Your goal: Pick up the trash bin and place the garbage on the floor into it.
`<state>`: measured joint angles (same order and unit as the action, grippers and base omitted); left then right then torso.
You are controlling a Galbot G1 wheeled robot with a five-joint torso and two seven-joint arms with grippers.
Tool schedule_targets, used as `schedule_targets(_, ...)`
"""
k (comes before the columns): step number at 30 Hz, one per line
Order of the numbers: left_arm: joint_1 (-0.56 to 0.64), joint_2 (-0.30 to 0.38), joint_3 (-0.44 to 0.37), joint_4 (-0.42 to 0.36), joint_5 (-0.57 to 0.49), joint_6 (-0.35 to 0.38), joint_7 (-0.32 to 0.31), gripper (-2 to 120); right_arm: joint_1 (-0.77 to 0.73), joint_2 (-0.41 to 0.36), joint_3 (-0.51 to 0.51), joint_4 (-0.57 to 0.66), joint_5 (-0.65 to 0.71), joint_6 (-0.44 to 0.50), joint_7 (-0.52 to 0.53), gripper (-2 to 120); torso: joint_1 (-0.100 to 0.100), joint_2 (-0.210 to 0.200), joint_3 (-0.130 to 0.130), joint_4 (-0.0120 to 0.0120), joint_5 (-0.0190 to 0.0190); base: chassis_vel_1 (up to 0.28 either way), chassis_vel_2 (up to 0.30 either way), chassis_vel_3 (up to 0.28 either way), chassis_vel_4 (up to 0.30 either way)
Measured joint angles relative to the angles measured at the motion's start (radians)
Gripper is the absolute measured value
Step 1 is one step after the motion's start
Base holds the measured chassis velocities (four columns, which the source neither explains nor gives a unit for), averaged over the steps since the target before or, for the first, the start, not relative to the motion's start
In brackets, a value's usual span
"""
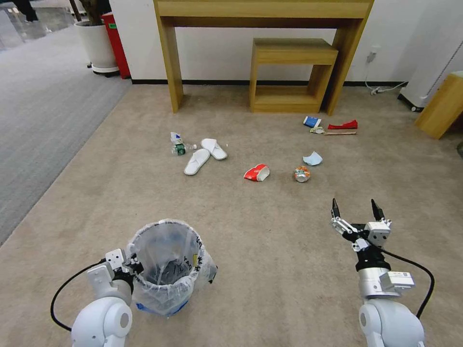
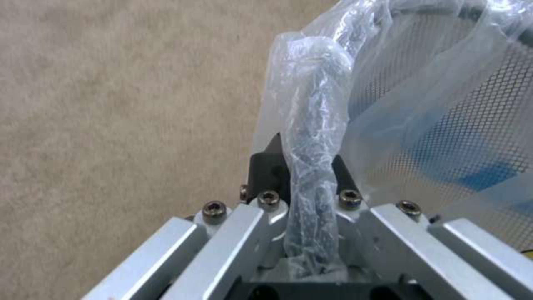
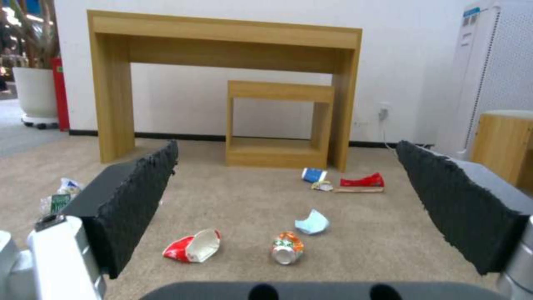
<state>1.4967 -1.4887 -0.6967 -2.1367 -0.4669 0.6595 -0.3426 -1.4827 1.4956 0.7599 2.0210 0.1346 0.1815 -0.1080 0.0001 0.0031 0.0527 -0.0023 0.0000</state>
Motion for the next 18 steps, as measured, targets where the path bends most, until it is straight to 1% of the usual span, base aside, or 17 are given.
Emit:
schedule_targets(2, 0.001, 0.002, -0.002, -0.007, -0.004, 0.001, -0.001, 2, 0.001, 0.0, -0.001, -0.001, 0.0, 0.0, 0.0, 100, 0.0, 0.0, 0.0, 0.0, 0.0, 0.0, 0.0, 0.0, 0.0)
schedule_targets(3, 0.001, 0.005, -0.009, -0.039, -0.025, 0.006, -0.009, 2, 0.003, 0.001, -0.006, -0.005, 0.0, 0.0, -0.001, 100, 0.0, 0.0, 0.0, 0.0, -0.0001, 0.0, 0.0, 0.0, 0.0)
schedule_targets(8, -0.001, 0.004, -0.022, -0.077, -0.043, 0.008, -0.012, 2, 0.006, 0.001, -0.008, -0.01, 0.005, 0.003, -0.004, 100, 0.0, 0.0, 0.0, 0.0, 0.0, 0.0, 0.0, 0.0, 0.0)
schedule_targets(18, -0.009, -0.003, -0.044, -0.101, -0.074, 0.008, -0.015, 2, 0.011, -0.005, -0.011, -0.013, 0.014, 0.0, -0.001, 100, 0.0, 0.0, 0.0, 0.0, -0.0001, 0.0, 0.0, 0.0, 0.0)
